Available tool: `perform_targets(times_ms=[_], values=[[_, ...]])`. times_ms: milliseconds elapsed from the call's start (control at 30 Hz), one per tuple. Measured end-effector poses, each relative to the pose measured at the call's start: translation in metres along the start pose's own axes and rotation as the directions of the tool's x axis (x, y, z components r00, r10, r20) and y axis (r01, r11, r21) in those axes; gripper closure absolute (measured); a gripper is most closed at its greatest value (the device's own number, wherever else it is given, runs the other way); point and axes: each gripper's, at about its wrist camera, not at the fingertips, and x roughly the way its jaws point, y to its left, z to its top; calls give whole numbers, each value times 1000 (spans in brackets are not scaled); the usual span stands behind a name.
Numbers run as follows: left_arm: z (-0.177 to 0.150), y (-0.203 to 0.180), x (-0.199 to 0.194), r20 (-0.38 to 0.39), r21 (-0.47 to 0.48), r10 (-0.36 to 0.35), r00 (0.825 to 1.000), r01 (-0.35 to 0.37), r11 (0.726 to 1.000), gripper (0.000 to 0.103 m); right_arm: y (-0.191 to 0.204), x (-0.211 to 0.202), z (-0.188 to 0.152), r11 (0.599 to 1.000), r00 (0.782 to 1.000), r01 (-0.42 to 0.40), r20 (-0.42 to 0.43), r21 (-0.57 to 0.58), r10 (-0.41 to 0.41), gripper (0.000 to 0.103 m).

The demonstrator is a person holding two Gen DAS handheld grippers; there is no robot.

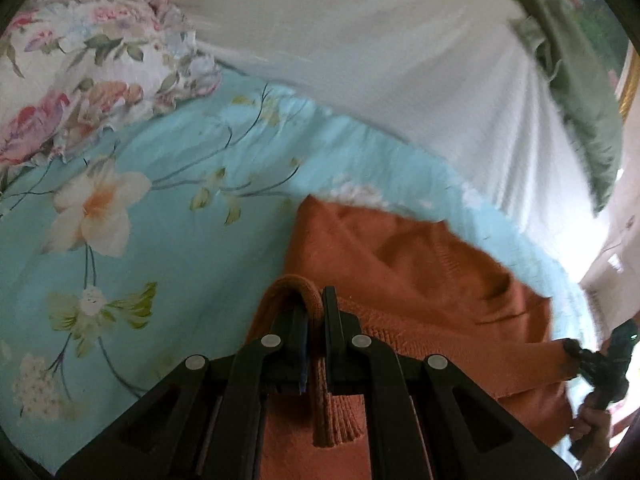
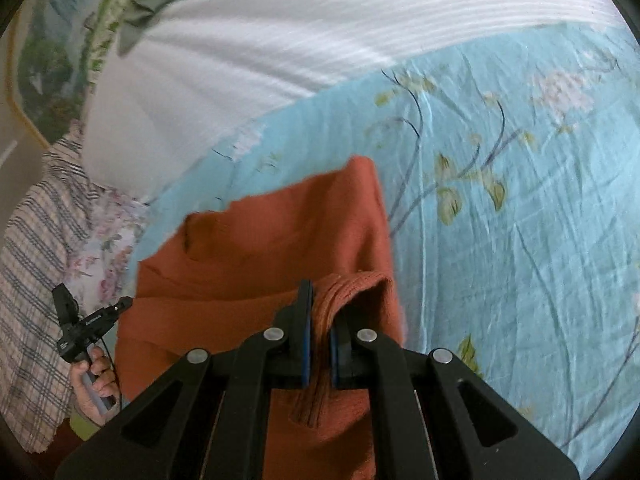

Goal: Fold small clothes

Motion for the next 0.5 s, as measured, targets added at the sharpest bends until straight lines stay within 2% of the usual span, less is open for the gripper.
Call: perform_targets(times_ms=[133,200,233,300,333,433,500], values=[[-6,2,16,-33,19,35,999,-34,999,95,-11,0,-4,998,1000,6,-15,70,-5,92],[-11,1,9,-36,24,32,999,-32,999,92,-9,-15,-8,997,999,33,27,77,-35,78],[-13,0,4,-38,24,31,999,-30,999,80,-7,-24,-11,996,997,54,55,72,-58,74],[-22,-5,-12,-32,36,19,999,-18,999,65,1,-42,-20,995,990,78,111,57,-84,72],[-29,-11,-24,-29,59,9,1000,-8,998,64,10,-49,-27,996,988,84,127,35,-88,71],[-55,-40,-45,-57,150,-50,997,59,987,64,43,-43,-46,994,998,10,60,-105,-4,71],[-76,-65,-48,-110,213,-114,987,136,968,64,71,-27,-62,973,998,-51,-44,-227,42,71]])
